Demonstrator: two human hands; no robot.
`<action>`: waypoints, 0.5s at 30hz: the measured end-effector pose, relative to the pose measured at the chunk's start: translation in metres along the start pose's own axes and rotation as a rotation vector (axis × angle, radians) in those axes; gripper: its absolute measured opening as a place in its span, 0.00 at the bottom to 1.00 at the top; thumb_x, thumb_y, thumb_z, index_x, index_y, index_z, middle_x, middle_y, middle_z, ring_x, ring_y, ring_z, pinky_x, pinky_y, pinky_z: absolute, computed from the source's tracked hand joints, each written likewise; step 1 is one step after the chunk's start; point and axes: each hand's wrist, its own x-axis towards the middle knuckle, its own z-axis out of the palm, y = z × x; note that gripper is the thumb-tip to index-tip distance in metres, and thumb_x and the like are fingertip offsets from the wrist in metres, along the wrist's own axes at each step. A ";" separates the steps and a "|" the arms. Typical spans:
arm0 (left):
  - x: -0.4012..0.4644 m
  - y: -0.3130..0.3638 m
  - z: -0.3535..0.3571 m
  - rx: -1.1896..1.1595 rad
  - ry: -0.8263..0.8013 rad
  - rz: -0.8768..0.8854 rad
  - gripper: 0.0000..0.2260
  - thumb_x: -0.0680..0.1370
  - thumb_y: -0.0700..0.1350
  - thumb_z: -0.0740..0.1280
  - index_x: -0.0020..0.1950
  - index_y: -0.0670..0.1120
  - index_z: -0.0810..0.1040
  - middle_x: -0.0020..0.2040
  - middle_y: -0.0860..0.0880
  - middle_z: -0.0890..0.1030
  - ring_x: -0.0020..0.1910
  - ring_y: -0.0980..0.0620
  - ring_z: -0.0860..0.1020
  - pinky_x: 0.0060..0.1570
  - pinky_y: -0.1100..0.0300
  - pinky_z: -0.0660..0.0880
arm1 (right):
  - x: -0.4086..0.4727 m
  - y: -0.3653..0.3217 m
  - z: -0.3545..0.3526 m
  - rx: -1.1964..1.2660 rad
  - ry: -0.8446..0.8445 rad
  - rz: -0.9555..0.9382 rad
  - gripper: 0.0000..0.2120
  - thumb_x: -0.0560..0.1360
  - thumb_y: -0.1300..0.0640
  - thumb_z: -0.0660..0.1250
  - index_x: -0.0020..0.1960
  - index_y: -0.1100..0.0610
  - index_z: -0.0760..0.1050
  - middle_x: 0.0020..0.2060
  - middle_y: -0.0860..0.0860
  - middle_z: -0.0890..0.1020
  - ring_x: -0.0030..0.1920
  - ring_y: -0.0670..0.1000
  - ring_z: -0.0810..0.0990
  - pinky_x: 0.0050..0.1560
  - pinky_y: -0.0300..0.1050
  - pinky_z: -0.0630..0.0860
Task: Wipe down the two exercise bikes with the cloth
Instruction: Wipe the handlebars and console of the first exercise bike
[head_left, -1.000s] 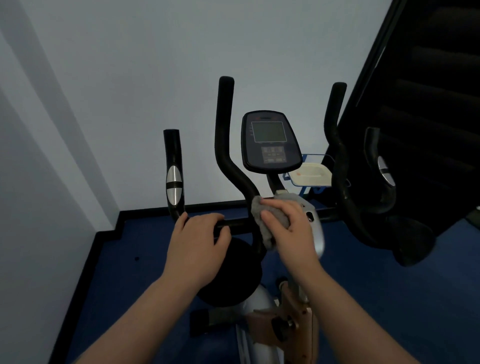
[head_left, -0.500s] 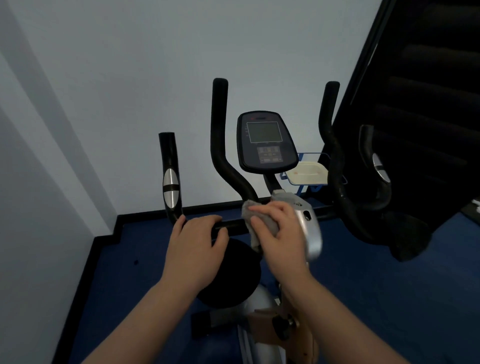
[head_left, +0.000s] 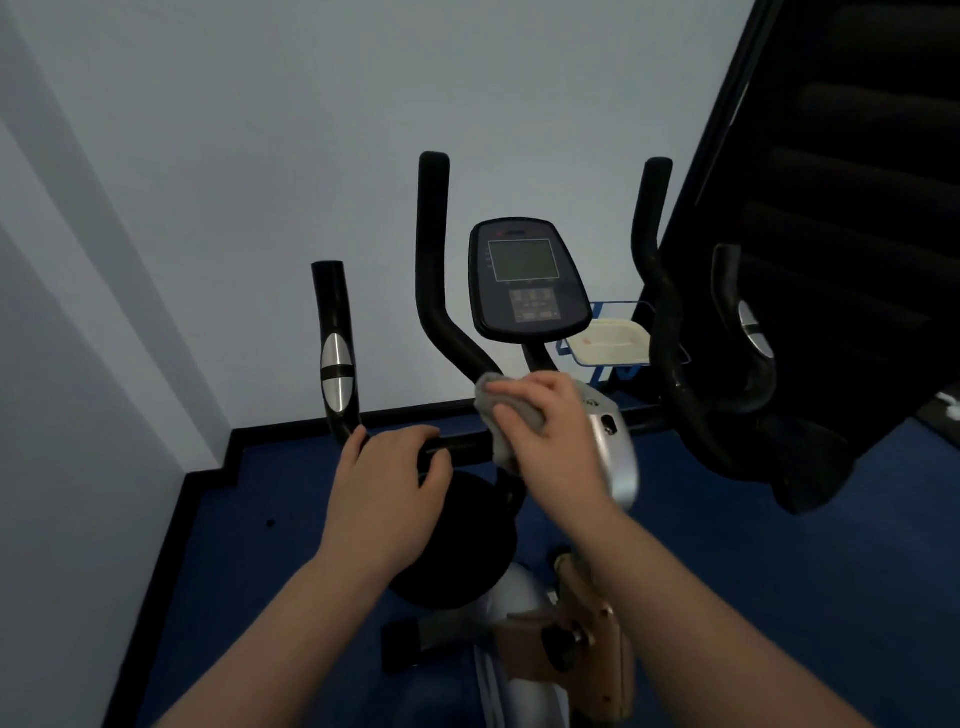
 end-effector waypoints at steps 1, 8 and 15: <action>0.000 0.000 0.000 -0.001 -0.004 0.000 0.16 0.80 0.53 0.57 0.66 0.53 0.75 0.57 0.58 0.79 0.60 0.61 0.73 0.74 0.59 0.46 | -0.007 0.004 0.005 -0.058 0.015 -0.019 0.09 0.76 0.62 0.68 0.55 0.54 0.81 0.55 0.49 0.72 0.56 0.44 0.72 0.61 0.40 0.71; -0.001 0.001 0.001 -0.025 -0.013 -0.018 0.17 0.80 0.53 0.57 0.66 0.53 0.74 0.57 0.58 0.78 0.60 0.62 0.72 0.75 0.59 0.45 | -0.070 0.043 -0.017 -0.080 0.057 -0.151 0.12 0.75 0.61 0.66 0.56 0.48 0.79 0.54 0.45 0.74 0.56 0.42 0.75 0.56 0.31 0.71; -0.001 0.004 -0.002 -0.021 -0.015 -0.023 0.16 0.80 0.52 0.57 0.66 0.53 0.74 0.56 0.58 0.79 0.60 0.62 0.72 0.75 0.59 0.45 | 0.028 0.012 -0.008 -0.104 0.031 -0.081 0.12 0.76 0.61 0.68 0.58 0.50 0.80 0.55 0.48 0.72 0.57 0.45 0.74 0.61 0.39 0.70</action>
